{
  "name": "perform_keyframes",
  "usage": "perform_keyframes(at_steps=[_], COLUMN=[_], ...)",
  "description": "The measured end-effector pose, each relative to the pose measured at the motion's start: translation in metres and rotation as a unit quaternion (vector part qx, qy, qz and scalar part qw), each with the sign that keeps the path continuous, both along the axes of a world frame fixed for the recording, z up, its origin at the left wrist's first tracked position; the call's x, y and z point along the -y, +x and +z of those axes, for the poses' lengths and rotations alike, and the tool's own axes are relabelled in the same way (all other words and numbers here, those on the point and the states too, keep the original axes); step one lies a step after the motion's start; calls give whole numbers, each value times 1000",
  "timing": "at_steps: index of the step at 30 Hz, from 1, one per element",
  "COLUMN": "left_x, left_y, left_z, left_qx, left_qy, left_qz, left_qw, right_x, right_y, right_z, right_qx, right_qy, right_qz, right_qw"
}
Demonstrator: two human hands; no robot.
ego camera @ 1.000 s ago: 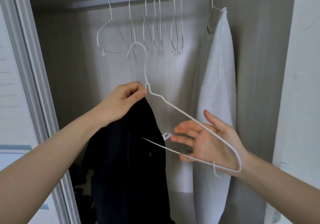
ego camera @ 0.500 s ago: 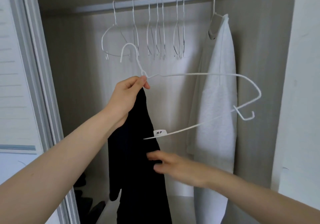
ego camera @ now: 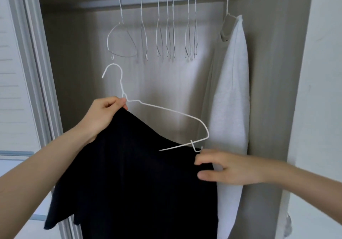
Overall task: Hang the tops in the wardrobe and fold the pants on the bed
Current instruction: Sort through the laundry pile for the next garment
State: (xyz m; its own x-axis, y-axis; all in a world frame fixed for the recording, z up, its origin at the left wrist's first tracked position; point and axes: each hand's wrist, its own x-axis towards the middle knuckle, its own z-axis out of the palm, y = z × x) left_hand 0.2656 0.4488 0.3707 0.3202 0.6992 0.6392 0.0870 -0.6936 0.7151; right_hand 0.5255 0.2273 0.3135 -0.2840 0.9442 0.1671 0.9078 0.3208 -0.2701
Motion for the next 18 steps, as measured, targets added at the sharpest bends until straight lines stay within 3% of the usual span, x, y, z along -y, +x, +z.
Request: perform_keyframes(at_steps=[3, 6, 9, 12, 15, 18], left_x=[-3, -2, 2, 18, 40, 49], left_y=[-6, -7, -2, 12, 36, 45], left_z=[-4, -5, -4, -1, -3, -5], left_qx=[-37, -85, -158, -148, -144, -150], left_qy=[25, 66, 101, 95, 98, 95], left_qz=[-3, 9, 57, 35, -18, -50], left_qw=[999, 994, 981, 984, 985, 983], right_x=[4, 8, 7, -3, -21, -34], right_y=[17, 27, 29, 22, 3, -11], right_z=[13, 26, 41, 49, 45, 36], right_qx=[98, 86, 10, -111, -255, -341], right_qy=[45, 82, 110, 123, 143, 185], right_qz=[-56, -65, -73, -85, -122, -175], right_qw=[993, 991, 991, 983, 949, 905])
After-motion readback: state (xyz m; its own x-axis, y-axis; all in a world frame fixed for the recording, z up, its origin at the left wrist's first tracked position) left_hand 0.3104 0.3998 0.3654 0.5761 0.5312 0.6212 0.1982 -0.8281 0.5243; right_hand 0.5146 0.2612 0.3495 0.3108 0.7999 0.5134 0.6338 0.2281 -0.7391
